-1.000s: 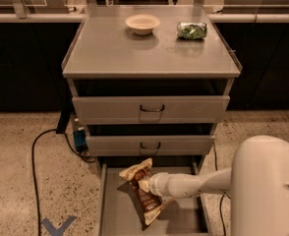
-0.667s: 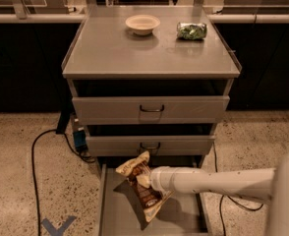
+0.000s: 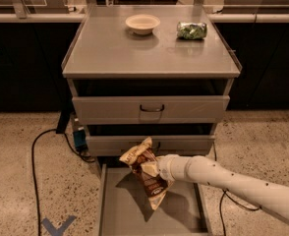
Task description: Pick brown chip bag from bottom drawer and place on counter
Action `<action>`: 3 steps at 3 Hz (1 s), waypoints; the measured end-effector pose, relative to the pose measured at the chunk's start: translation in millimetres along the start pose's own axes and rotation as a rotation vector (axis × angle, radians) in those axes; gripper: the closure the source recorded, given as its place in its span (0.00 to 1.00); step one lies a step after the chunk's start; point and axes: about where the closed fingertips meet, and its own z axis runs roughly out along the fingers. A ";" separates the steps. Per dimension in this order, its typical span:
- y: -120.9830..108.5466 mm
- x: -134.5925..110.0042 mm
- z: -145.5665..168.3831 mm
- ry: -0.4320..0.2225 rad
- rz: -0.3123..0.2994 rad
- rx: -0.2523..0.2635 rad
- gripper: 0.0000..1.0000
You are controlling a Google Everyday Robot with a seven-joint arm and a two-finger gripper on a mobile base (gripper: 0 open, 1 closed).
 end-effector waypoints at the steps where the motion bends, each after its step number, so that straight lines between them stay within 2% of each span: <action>1: 1.2 -3.5 0.9 0.002 -0.007 -0.004 1.00; 2: -2.0 -39.0 -11.2 -0.020 -0.020 0.014 1.00; 3: -5.9 -89.1 -36.6 -0.084 -0.010 -0.005 1.00</action>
Offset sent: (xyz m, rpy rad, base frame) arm 0.0439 -0.0014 0.0897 -0.0056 -0.0765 -0.0282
